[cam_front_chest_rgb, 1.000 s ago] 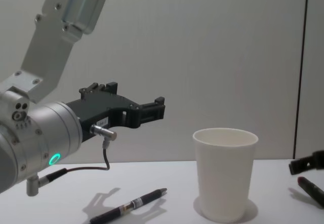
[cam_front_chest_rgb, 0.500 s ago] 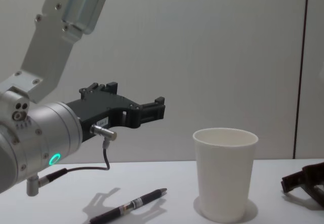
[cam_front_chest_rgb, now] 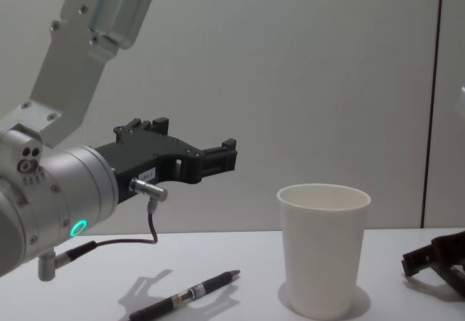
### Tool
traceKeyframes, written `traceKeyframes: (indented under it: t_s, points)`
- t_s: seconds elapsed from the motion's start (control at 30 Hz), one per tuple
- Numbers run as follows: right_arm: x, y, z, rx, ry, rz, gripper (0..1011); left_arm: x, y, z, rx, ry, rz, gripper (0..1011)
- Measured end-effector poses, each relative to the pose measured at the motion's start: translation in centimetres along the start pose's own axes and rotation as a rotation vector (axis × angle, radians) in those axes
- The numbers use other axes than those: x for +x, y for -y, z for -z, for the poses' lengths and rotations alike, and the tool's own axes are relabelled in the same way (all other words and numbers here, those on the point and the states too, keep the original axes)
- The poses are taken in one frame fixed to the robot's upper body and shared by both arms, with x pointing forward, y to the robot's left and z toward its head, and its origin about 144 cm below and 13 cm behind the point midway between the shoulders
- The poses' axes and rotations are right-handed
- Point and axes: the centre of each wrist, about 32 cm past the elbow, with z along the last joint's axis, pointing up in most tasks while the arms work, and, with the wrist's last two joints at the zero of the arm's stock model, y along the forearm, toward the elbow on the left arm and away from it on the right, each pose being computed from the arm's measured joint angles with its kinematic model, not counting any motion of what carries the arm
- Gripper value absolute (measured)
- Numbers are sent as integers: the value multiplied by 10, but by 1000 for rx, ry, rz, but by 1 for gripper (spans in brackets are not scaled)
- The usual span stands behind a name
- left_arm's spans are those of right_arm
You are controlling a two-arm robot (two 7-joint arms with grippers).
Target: Place the pen into the pen holder.
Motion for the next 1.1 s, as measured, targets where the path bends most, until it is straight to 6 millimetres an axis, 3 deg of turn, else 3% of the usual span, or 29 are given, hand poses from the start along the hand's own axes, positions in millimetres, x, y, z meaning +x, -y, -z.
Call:
traceKeyframes:
  t_s: [0.27,0.37,0.73,1.1]
  points:
    - [1,1,0,-4,-7,3,968,0,0,0,0,0,0,1001]
    - [1,1,0,-6,-9,5,865,0,0,0,0,0,0,1001]
    - [1,1,0,-9,-12,4,637,0,0,0,0,0,0,1001]
    - [1,1,1,-12,-15,3,271,0,0,0,0,0,0,1001]
